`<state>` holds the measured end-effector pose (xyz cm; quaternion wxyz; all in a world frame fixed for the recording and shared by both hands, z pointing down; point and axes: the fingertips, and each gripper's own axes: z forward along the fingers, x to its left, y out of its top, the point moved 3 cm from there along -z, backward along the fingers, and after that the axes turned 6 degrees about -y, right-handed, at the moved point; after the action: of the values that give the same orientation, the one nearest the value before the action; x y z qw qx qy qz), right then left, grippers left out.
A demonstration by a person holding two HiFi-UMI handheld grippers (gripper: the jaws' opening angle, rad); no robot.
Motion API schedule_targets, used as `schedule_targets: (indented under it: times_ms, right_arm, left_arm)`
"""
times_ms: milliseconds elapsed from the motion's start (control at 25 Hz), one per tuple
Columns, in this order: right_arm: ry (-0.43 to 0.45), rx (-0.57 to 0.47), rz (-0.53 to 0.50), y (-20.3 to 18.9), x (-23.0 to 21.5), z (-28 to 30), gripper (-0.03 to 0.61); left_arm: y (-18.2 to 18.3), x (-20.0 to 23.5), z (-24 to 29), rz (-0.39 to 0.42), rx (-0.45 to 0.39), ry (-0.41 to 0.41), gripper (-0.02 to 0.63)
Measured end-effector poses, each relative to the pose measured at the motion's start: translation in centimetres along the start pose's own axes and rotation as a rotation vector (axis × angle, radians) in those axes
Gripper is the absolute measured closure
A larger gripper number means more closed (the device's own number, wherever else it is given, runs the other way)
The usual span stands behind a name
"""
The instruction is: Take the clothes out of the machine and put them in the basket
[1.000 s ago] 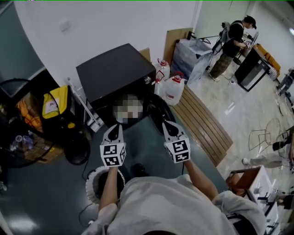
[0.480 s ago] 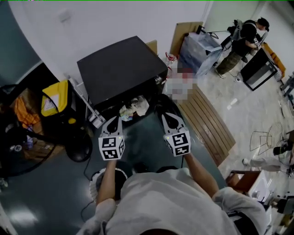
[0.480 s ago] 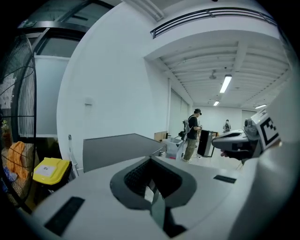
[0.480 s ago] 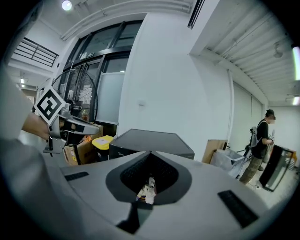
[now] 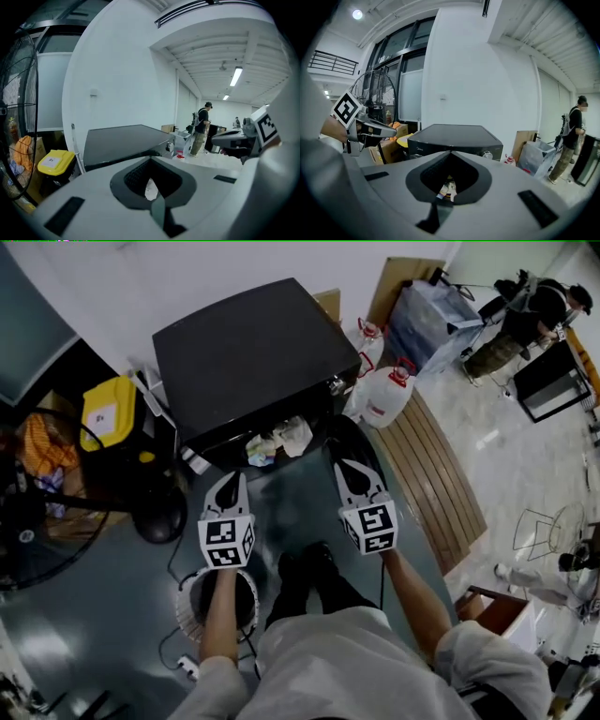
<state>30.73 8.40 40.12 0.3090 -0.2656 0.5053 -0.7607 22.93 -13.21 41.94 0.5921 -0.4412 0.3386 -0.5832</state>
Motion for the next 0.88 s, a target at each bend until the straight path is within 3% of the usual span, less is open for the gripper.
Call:
schedule_targets:
  times_ms: [440,880]
  right_arm:
    - [0.053,0.050,-0.004,-6.8,-0.4,4.8,0.555]
    - [0.060,0.126,0.018,-17.3,1.6,10.7,0.555]
  left_arm:
    - [-6.1,0.8,3.3,-0.067,0.023,0.053,0.595]
    - [-16.5,3.1,8.2,-0.158,0.062,0.076,0.595]
